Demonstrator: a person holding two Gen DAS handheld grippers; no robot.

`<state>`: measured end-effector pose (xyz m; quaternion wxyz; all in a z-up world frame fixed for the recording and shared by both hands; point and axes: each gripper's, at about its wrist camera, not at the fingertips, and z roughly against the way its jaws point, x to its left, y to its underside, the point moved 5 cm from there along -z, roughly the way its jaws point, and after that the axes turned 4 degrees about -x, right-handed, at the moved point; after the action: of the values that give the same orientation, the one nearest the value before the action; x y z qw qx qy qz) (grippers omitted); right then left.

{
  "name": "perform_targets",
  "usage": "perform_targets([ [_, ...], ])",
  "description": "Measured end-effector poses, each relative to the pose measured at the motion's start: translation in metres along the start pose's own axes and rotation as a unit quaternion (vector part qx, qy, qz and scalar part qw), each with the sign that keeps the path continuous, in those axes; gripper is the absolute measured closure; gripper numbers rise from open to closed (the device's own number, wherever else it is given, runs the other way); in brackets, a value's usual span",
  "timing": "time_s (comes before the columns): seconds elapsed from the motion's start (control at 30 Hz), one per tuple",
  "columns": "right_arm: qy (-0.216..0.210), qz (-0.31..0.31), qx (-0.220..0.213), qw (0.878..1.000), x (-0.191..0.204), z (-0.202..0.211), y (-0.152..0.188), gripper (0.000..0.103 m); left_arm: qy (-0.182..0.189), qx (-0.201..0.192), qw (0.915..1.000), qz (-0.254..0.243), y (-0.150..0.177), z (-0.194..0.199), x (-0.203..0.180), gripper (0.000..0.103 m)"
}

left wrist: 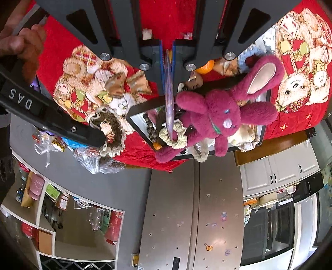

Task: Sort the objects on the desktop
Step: 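Lift both held items and carry them over the black box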

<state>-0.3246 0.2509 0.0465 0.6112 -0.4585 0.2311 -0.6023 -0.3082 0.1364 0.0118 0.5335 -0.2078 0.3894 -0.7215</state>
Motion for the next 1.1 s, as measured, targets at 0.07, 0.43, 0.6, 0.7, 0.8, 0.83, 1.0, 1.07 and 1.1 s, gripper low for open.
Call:
perform_targets([
  [0.07,0.002,0.003,0.0,1.0,-0.005,-0.01,-0.009,0.092,0.004,0.001,1.0,0.004,-0.006,-0.008,-0.001,0.098],
  [0.43,0.004,-0.007,0.022,1.0,-0.044,-0.087,-0.033,0.091,0.018,0.006,0.9994,0.028,-0.042,-0.069,0.001,0.098],
  [0.6,0.003,-0.023,0.046,0.999,-0.061,-0.121,-0.026,0.091,0.02,0.008,0.9986,0.049,-0.043,-0.088,0.01,0.098],
  [0.7,-0.004,-0.018,0.053,0.998,-0.064,-0.131,-0.024,0.091,0.016,0.008,0.9994,0.031,-0.041,-0.094,0.007,0.098],
  [0.8,-0.012,-0.029,0.055,0.998,-0.066,-0.136,-0.025,0.091,0.027,0.006,0.9993,0.026,-0.044,-0.096,0.004,0.098],
  [0.83,-0.012,-0.027,0.054,0.998,-0.066,-0.138,-0.026,0.091,0.034,0.005,0.999,0.03,-0.045,-0.097,0.004,0.098],
  [1.0,-0.011,-0.023,0.061,0.998,-0.062,-0.146,-0.02,0.091,0.045,-0.003,0.9989,0.013,-0.047,-0.1,-0.006,0.098],
  [1.07,-0.009,-0.023,0.063,0.998,-0.061,-0.146,-0.019,0.091,0.049,0.002,0.9987,0.018,-0.046,-0.103,-0.005,0.098],
  [1.1,-0.01,-0.023,0.063,0.998,-0.061,-0.146,-0.018,0.091,0.05,0.004,0.9985,0.02,-0.045,-0.105,-0.004,0.098],
])
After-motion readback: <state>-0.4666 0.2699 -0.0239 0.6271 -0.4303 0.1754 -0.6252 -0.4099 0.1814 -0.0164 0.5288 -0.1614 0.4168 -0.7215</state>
